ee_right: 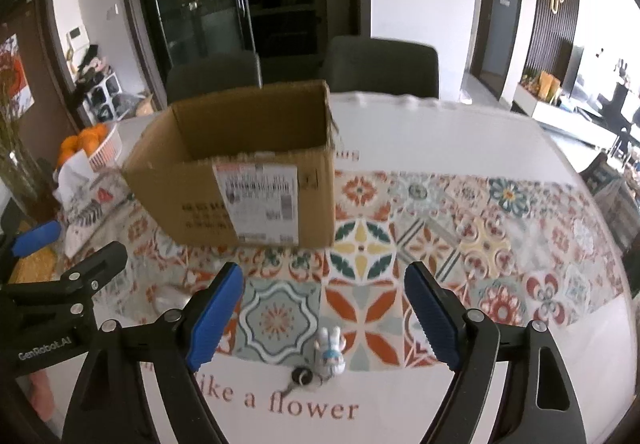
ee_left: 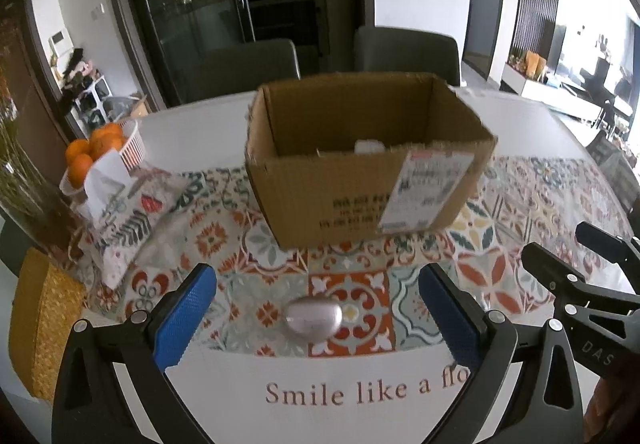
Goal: Organize rigid objects
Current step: 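Move both open tools toward the silver earbud case and figurine keychain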
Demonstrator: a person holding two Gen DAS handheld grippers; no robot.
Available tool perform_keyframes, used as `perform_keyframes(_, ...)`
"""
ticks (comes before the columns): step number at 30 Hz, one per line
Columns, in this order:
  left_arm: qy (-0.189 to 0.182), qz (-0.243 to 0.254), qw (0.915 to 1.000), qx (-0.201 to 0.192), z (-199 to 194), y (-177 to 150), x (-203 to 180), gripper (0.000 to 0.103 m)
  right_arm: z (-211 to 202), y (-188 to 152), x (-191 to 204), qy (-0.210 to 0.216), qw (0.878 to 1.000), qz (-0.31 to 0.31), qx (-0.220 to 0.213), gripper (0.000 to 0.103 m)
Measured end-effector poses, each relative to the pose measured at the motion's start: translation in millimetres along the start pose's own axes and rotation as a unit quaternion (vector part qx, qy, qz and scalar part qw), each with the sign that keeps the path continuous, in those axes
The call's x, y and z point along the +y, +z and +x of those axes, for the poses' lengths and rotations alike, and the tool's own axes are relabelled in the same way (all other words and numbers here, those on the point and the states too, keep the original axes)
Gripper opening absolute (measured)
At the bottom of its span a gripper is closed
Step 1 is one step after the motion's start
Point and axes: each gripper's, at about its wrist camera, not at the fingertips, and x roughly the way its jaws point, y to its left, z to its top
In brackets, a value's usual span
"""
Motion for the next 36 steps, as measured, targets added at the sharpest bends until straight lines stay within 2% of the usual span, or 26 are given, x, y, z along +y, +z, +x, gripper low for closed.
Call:
perform_keyframes(18,0.006,0.004,0.9963,0.086,45,-49,-13,0.103,51,-55,-9,0.037,0.995,0.006,0.097,0.062)
perform_keyframes(36,0.016,-0.004,0.9896,0.143,80,-70,-21,0.103,94,-83,-16,0.068,0.987,0.027,0.142,0.046)
